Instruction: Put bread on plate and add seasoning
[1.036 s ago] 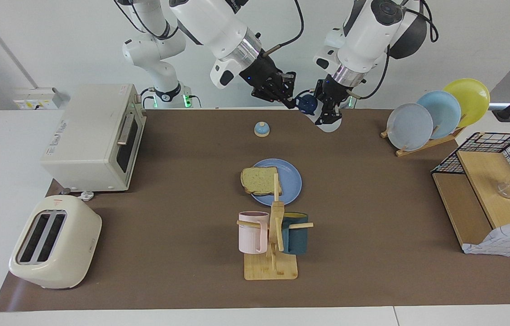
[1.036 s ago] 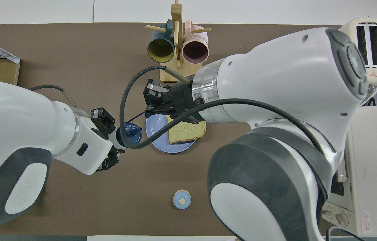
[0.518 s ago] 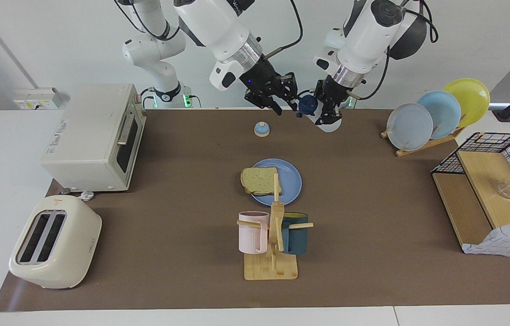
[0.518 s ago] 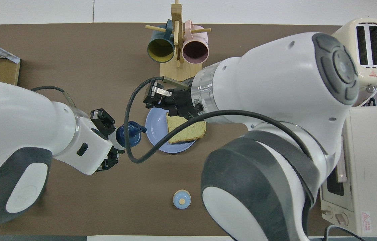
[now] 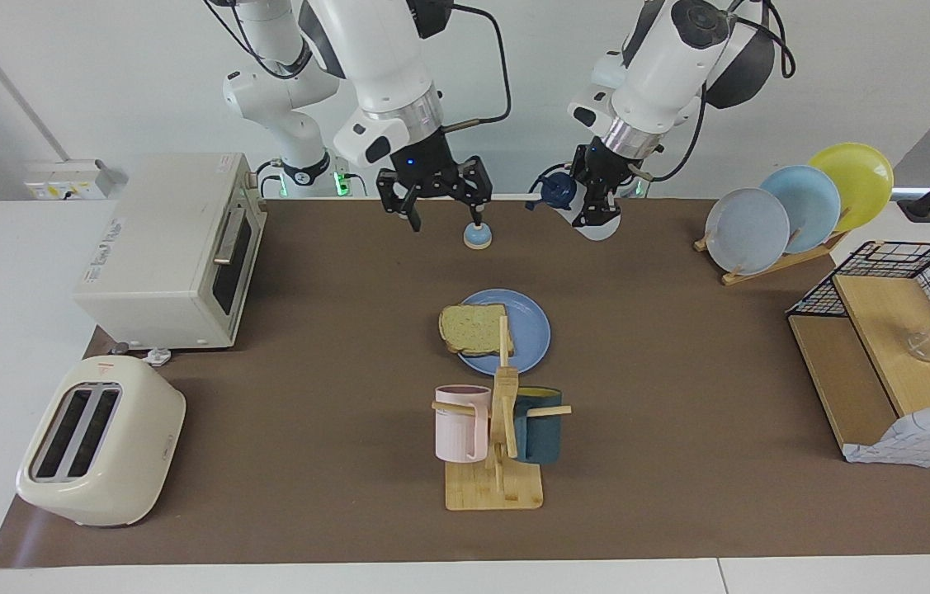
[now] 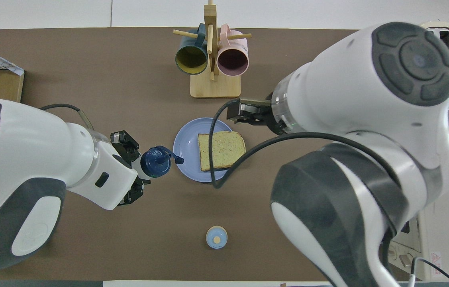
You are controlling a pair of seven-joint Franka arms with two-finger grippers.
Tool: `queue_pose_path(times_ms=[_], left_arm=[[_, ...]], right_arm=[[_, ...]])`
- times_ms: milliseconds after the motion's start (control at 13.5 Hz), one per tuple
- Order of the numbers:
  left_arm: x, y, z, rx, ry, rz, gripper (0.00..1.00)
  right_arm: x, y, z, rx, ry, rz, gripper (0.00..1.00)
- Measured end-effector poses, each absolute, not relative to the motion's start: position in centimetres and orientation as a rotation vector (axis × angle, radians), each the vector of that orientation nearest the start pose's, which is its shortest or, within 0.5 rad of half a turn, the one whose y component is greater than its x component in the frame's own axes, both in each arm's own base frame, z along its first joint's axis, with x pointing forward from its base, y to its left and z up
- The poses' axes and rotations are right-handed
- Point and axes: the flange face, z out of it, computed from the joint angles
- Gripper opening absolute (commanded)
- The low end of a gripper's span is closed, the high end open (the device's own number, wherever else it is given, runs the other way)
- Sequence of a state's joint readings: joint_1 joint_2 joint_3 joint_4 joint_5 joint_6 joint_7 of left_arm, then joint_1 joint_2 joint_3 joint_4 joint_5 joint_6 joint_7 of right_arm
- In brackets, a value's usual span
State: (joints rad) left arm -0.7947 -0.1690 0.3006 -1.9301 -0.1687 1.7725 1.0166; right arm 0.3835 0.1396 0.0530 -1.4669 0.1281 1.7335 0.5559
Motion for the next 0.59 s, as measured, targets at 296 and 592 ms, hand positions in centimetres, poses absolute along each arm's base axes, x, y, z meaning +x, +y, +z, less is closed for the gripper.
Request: queue_pose_path(times_ms=[296,592], left_arm=[[44.6,-25.3,55.8,-2.399,2.188,-0.058,0.0],[44.6,-26.2,55.0,-2.312,2.153,-0.015,0.0]], right_arm=[[57.6,11.7,61.4,-3.082,0.128,0.015,1.0],[56.2,4.8,61.7,-3.119,0.151,0.109,1.0]])
